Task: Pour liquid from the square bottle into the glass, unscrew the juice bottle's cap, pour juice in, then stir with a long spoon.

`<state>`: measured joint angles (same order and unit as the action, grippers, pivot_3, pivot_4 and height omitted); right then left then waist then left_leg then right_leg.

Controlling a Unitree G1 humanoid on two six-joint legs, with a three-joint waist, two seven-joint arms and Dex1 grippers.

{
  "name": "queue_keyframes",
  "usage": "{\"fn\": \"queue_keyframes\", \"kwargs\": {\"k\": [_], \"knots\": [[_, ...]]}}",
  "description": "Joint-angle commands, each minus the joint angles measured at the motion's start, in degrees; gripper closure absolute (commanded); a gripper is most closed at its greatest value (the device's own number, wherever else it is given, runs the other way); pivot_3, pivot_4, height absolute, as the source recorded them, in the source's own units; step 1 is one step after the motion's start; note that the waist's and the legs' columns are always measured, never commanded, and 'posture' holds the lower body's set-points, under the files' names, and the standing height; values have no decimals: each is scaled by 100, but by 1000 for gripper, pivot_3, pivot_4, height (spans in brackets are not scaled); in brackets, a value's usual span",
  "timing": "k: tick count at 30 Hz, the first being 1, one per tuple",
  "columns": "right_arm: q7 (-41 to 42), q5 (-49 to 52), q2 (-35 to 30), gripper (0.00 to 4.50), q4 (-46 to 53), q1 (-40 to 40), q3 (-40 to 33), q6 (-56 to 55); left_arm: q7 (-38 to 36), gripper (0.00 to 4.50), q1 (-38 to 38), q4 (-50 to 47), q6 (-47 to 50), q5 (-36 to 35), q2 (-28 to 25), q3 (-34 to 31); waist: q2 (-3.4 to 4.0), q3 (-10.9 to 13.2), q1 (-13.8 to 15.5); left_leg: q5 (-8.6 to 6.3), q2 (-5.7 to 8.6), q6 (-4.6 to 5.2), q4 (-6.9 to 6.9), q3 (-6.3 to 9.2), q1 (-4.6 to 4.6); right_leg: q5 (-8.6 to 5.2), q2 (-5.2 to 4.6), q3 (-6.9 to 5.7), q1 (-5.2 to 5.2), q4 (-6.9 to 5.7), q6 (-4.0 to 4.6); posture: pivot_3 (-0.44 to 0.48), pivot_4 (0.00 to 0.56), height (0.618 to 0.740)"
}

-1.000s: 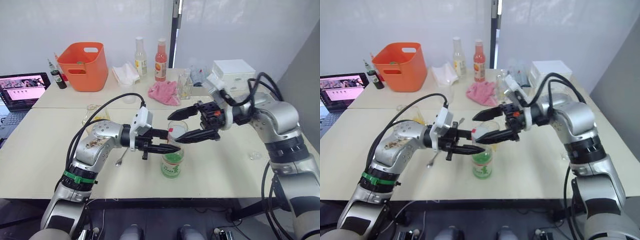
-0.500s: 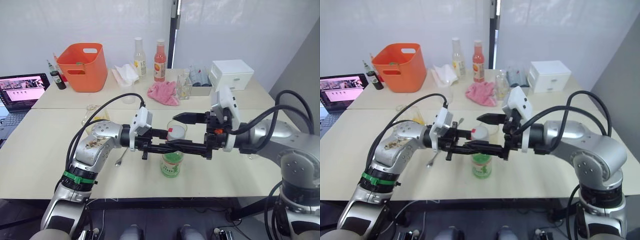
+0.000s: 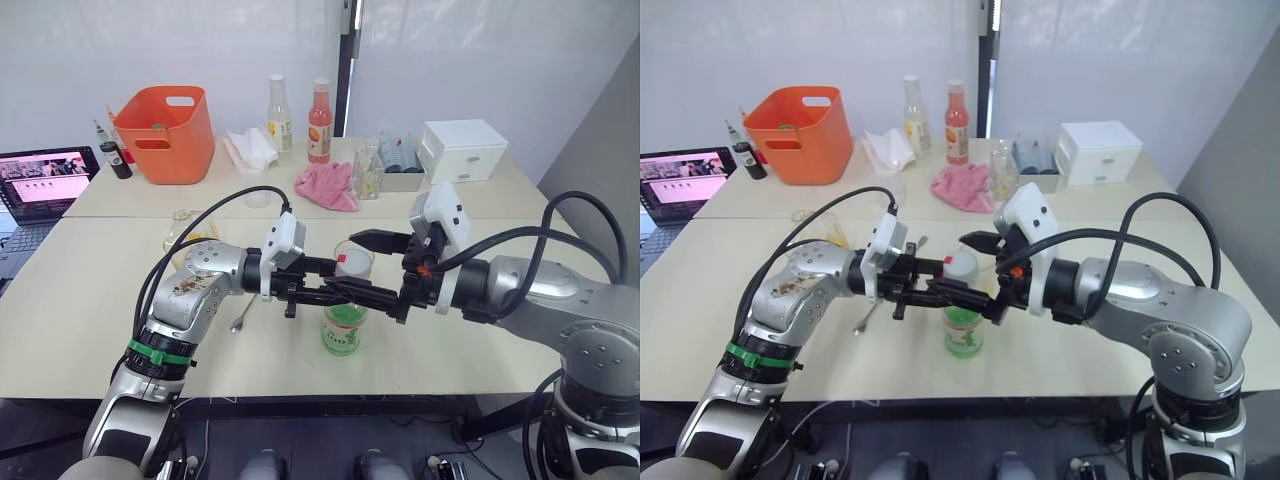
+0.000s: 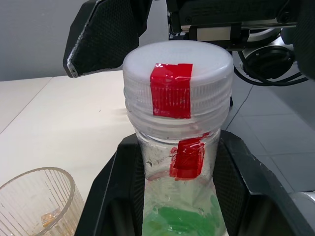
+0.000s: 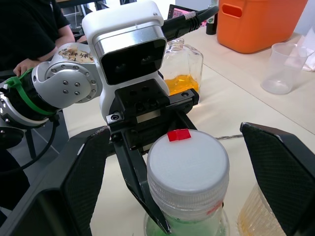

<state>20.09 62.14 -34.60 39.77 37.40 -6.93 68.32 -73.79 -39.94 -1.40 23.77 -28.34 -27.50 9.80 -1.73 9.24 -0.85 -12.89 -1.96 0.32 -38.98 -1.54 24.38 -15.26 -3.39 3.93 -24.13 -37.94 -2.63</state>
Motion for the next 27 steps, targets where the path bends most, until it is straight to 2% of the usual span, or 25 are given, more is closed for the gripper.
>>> {"fn": "queue_keyframes", "kwargs": {"k": [1,3,4,11,16,20,23,27], "knots": [[-82,157,-55,40,89,22,-60,-133,-119,3025,28,0,45,33,-10,134,0,0,0,0,0,0,0,0,0,0,0,0,0,0,0,0,150,715],[-107,190,-52,40,87,21,-50,-149,-117,3025,37,-13,49,31,-13,135,0,0,0,0,0,0,0,0,0,0,0,0,0,0,0,0,150,715],[-117,197,-54,545,87,20,-46,-157,-116,3025,44,-22,47,32,-17,136,0,0,0,0,0,0,0,0,0,0,0,0,0,0,0,0,150,715],[-210,293,-94,2786,83,5,-15,-230,-123,3025,74,-53,43,37,-31,138,0,0,0,0,0,0,0,-1,0,0,0,0,0,2,0,0,150,715],[-181,345,-136,2852,75,-19,-16,-280,-134,3025,87,-67,35,46,-44,146,0,0,0,0,0,0,0,0,1,0,0,0,0,2,0,0,150,715],[227,252,-299,2852,-15,-63,55,-412,-149,3025,90,-49,12,61,-54,154,0,0,1,0,0,0,0,-1,1,0,0,0,0,3,0,0,150,715],[1146,-130,-608,2852,-255,-26,370,-815,-162,3025,78,-24,2,65,-55,160,0,0,0,0,0,0,0,-3,0,0,0,0,2,4,0,0,150,715],[2532,-867,-874,2852,-1075,160,912,-1592,-166,3025,65,-8,-8,67,-39,171,0,0,0,0,0,0,0,-16,-3,0,1,-1,7,9,0,0,150,715]]}}
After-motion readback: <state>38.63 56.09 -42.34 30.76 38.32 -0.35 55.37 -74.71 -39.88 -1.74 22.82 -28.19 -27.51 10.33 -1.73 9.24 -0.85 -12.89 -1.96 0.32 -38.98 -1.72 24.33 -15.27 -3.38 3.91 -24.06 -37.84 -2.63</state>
